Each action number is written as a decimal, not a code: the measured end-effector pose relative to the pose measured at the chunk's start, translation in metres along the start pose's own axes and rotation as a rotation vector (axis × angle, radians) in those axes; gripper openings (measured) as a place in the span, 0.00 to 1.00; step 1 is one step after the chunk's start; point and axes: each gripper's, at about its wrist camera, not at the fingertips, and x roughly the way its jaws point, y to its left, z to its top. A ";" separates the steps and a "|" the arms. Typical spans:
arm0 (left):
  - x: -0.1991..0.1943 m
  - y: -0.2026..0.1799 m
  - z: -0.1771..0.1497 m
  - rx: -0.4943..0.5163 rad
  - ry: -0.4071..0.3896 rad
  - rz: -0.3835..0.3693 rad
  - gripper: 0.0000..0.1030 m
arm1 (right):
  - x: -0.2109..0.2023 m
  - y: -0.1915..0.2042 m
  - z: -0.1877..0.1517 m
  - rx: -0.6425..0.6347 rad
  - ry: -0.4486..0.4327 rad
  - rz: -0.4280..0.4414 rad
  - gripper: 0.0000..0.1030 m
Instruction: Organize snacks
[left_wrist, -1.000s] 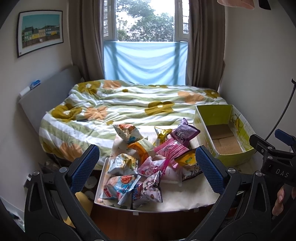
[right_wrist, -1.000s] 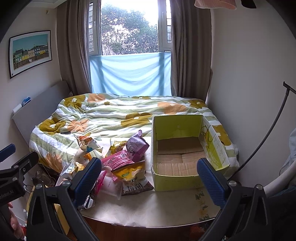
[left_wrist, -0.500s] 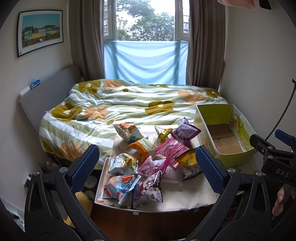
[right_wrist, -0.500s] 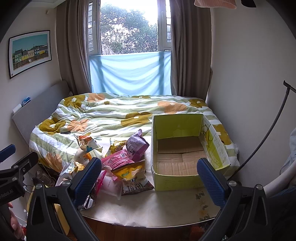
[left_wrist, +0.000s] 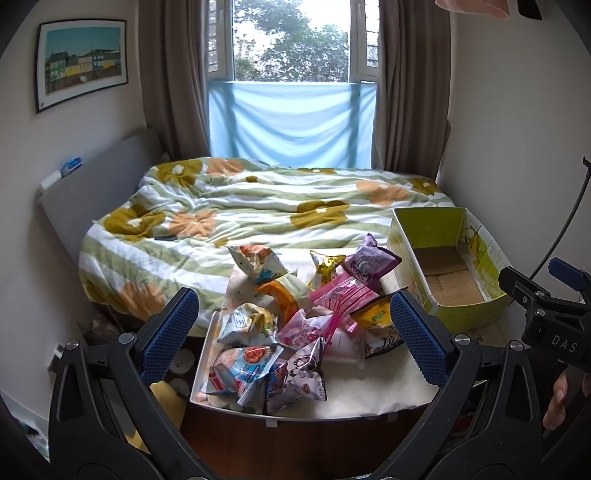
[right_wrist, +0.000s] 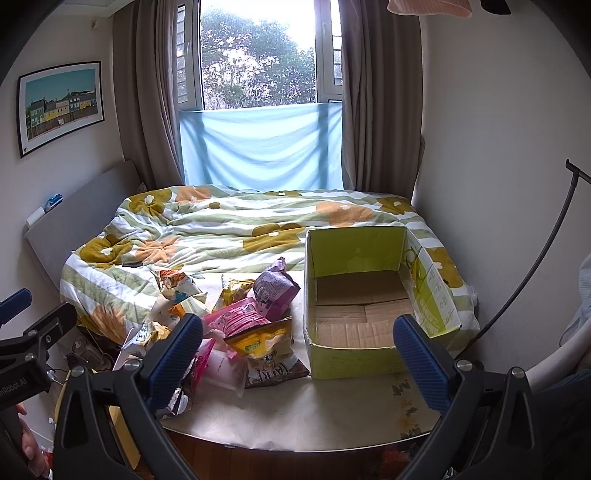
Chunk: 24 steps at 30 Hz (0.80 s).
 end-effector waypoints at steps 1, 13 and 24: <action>0.000 0.000 0.000 0.000 0.000 0.001 1.00 | 0.000 0.000 0.001 0.000 0.000 0.001 1.00; -0.004 0.007 -0.006 -0.014 0.001 0.005 1.00 | 0.000 0.005 -0.001 -0.002 -0.001 0.005 1.00; 0.013 -0.002 -0.040 -0.029 0.041 0.030 1.00 | 0.013 0.003 -0.023 -0.039 0.048 0.060 1.00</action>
